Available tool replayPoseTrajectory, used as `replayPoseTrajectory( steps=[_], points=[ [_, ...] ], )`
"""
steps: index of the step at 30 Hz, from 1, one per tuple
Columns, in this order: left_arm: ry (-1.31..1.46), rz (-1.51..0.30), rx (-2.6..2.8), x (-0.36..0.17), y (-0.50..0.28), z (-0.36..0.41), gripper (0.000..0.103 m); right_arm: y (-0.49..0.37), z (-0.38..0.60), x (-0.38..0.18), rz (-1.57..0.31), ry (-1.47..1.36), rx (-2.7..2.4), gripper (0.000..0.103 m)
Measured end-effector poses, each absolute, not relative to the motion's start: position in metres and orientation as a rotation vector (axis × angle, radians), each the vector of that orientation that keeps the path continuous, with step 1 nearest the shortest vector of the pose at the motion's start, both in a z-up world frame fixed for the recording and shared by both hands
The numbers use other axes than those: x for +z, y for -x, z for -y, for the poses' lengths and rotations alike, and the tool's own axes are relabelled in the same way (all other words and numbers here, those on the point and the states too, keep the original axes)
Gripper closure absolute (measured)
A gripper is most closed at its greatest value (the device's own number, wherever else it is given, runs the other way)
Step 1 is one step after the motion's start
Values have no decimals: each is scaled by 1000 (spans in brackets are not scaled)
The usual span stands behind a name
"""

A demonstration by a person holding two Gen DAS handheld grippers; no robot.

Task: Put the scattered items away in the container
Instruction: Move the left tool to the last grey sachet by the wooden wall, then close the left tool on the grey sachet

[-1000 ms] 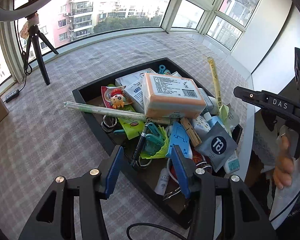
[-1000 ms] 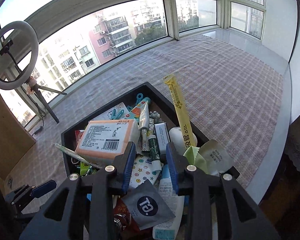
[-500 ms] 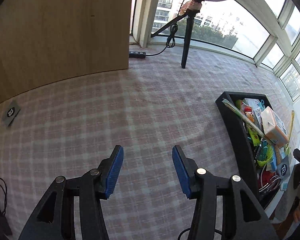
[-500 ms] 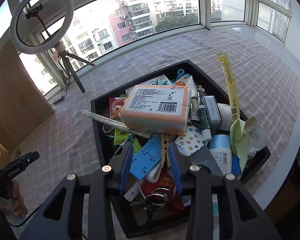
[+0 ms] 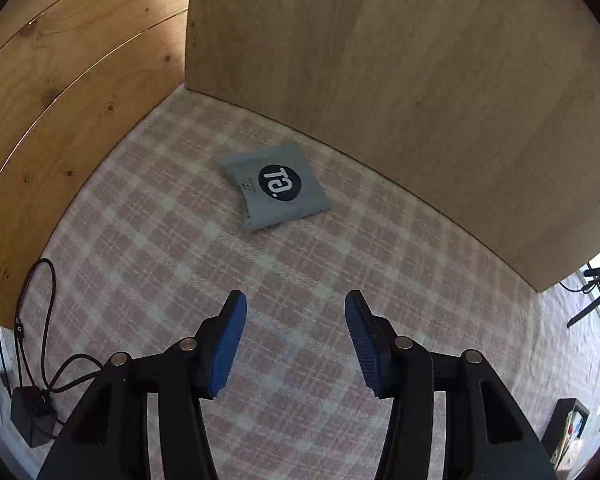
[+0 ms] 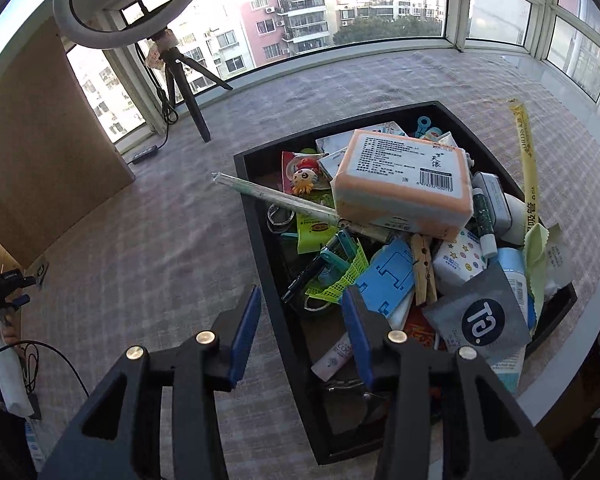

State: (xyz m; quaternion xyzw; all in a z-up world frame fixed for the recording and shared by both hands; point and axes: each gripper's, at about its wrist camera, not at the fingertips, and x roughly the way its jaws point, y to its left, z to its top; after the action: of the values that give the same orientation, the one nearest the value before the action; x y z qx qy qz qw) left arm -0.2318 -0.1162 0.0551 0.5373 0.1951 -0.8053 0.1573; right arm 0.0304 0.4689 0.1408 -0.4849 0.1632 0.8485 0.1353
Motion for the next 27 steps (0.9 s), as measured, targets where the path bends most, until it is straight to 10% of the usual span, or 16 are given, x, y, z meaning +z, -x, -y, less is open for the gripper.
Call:
replayPoseTrajectory(
  steps=[22,27],
  points=[
    [-1555,-743,-2105,-3,289,170,56,-9,-453,112,-487,1512,2369,61],
    [-1556,-633,-2116,-4,283,155,79,-6,-457,109,-496,1516,2347,61]
  ],
)
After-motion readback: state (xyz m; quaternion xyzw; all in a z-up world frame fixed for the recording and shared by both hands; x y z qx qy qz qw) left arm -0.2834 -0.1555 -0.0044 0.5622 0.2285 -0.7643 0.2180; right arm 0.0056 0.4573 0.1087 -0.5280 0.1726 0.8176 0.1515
